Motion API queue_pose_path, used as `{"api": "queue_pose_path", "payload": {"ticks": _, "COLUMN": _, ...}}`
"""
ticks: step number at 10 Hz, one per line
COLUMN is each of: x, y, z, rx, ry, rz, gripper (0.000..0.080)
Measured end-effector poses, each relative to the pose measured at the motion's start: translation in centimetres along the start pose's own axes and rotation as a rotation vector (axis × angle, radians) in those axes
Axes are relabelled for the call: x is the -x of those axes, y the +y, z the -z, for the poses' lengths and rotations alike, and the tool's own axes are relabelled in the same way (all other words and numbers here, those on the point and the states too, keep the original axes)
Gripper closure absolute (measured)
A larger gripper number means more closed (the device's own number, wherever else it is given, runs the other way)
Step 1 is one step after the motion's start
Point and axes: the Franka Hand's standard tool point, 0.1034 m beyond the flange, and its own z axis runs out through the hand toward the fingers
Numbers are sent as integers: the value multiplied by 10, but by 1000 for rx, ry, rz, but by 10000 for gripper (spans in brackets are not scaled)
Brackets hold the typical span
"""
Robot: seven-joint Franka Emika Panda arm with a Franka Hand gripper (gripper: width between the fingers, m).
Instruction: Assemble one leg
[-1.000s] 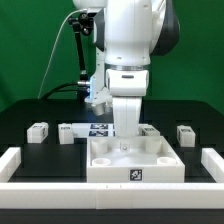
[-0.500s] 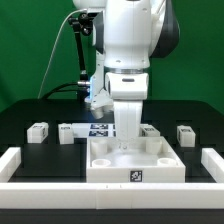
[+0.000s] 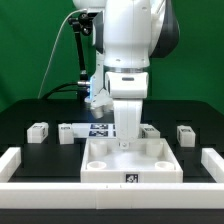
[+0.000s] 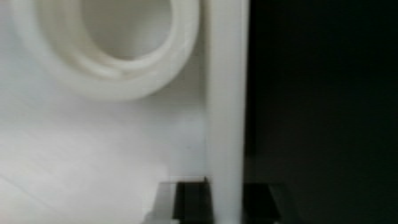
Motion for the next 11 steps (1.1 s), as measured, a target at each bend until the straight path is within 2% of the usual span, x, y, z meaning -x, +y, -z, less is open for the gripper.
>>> {"api": "queue_pose_path", "payload": {"ticks": 2, "x": -2, "y": 0, "z": 0, "rx": 0, "ry": 1, "rz": -7, "gripper": 740}}
{"api": "queue_pose_path", "payload": {"ticks": 5, "x": -31, "y": 12, "z": -1, "rx": 14, "ry": 19, "rz": -24, "gripper": 739}}
{"api": "queue_pose_path", "payload": {"ticks": 7, "x": -51, "y": 30, "z": 0, "rx": 33, "ry": 35, "rz": -28, "gripper": 739}}
{"api": "queue_pose_path", "payload": {"ticks": 9, "x": -61, "y": 39, "z": 1, "rx": 42, "ry": 44, "rz": -13, "gripper": 739}}
{"api": "queue_pose_path", "payload": {"ticks": 11, "x": -63, "y": 39, "z": 1, "rx": 26, "ry": 40, "rz": -12, "gripper": 739}}
